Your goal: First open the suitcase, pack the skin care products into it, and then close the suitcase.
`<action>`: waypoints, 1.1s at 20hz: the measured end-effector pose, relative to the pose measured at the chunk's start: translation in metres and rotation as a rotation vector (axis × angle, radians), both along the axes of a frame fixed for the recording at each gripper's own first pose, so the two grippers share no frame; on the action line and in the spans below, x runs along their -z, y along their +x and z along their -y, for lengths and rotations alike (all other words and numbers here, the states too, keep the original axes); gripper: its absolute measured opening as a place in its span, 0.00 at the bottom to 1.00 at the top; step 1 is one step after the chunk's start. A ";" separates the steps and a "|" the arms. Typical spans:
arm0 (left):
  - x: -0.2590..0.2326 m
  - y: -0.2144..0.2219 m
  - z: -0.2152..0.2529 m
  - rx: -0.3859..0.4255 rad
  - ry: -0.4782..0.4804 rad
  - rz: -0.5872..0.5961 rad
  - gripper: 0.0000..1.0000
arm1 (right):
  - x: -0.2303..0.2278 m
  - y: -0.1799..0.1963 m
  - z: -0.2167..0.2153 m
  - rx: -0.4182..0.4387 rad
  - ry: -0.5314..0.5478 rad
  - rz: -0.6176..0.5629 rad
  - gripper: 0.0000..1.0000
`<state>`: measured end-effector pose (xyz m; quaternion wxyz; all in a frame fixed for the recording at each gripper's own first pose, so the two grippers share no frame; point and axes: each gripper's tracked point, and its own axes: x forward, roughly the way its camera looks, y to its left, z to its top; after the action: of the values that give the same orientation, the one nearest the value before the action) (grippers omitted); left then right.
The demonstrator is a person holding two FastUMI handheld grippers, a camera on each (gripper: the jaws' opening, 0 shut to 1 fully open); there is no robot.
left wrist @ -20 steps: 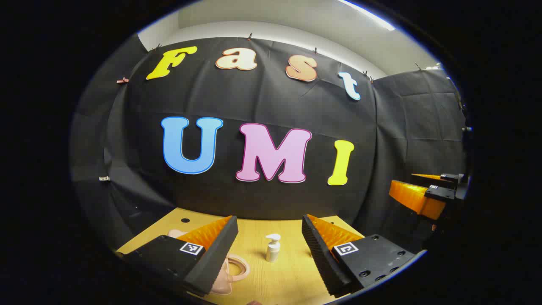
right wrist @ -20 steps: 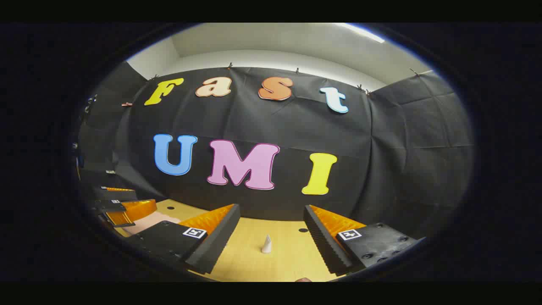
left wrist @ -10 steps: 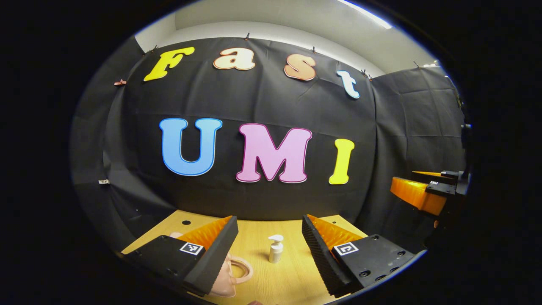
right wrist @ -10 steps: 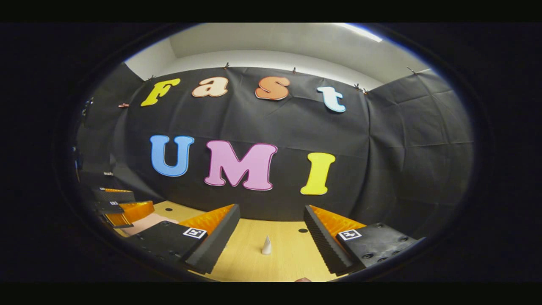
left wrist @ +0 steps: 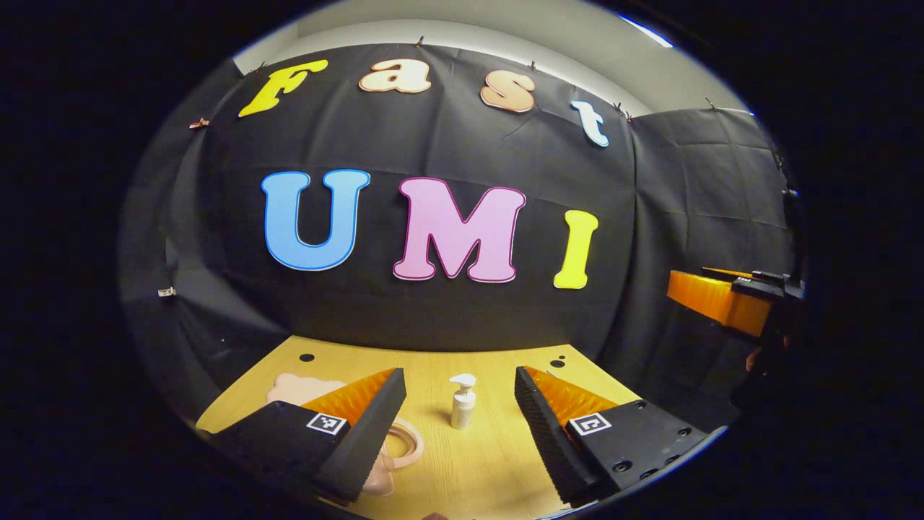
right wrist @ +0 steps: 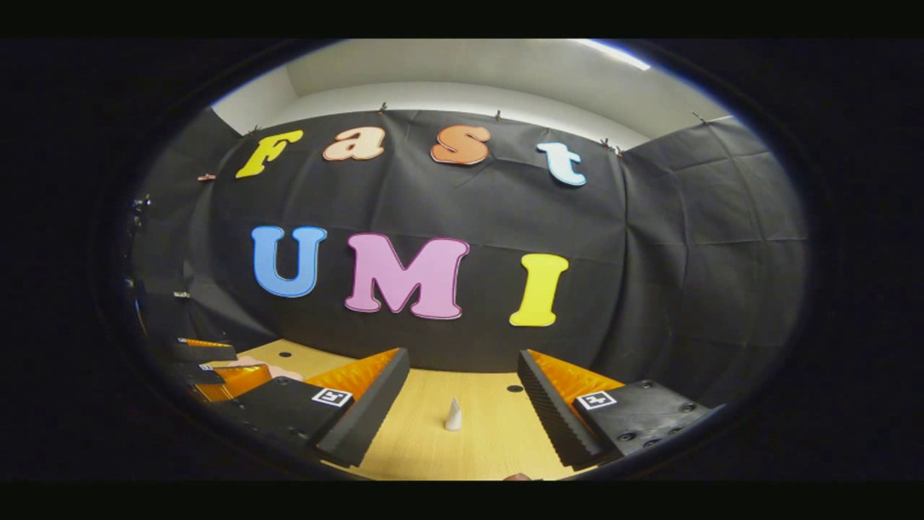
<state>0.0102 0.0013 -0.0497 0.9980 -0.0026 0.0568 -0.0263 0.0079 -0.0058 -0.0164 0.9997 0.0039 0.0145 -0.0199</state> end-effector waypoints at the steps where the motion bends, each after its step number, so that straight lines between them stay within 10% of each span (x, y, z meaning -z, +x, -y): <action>1: 0.004 0.001 -0.001 0.001 0.003 -0.006 0.96 | 0.001 -0.001 0.000 0.004 0.000 0.002 0.96; 9: 0.062 0.020 -0.002 0.041 -0.011 -0.160 0.96 | 0.025 -0.005 0.009 0.040 0.014 -0.030 0.96; 22: 0.215 0.102 -0.033 -0.244 0.066 -0.545 0.96 | 0.104 0.048 0.098 -0.072 0.118 -0.151 0.96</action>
<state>0.1120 0.0343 -0.2645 0.9414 0.0159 0.3224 0.0974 0.0562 -0.1037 -0.1209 0.9938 0.0608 0.0912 0.0167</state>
